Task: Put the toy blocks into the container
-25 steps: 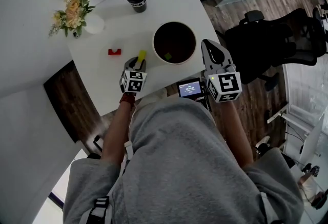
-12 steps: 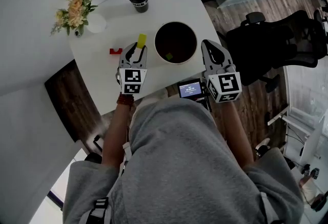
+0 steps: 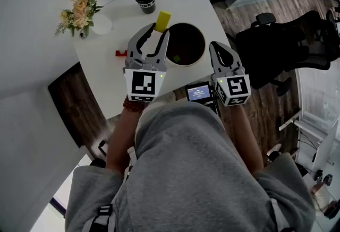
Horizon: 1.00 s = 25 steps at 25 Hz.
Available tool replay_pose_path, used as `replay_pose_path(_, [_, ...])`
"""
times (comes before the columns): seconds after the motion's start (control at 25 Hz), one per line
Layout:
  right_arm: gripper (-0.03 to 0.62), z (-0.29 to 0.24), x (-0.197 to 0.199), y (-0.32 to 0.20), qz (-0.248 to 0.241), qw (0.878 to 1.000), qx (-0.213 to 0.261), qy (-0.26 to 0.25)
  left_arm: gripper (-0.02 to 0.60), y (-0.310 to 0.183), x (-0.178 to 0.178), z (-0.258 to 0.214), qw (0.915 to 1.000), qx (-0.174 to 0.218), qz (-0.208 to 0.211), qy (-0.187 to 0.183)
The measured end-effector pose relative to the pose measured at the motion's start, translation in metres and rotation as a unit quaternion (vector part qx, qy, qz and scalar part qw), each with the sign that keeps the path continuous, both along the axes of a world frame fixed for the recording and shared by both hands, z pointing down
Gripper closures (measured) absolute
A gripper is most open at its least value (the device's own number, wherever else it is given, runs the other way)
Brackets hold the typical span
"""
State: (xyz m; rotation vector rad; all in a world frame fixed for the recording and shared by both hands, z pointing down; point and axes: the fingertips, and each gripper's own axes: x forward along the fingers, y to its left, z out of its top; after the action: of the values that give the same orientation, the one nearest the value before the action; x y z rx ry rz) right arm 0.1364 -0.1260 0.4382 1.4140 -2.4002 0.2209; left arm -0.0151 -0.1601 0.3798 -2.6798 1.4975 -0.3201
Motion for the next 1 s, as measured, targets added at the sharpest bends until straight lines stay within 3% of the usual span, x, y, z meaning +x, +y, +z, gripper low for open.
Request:
replay_pose_path(0.4, [0.589, 0.001, 0.015, 0.002, 0.022, 1.000, -0.002, 0.000, 0.449, 0.011, 0.054, -0.005, 0.9979, 0.008, 0.064, 0.008])
replay_pose_path(0.56, [0.589, 0.003, 0.020, 0.002, 0.028, 1.000, -0.004, -0.001, 0.451, 0.010, 0.057, 0.000, 0.9978, -0.007, 0.065, 0.010])
replay_pose_path(1.0, [0.589, 0.004, 0.023, 0.001, 0.029, 1.000, -0.006, -0.002, 0.451, 0.009, 0.064, -0.002, 0.9975, -0.004, 0.069, 0.008])
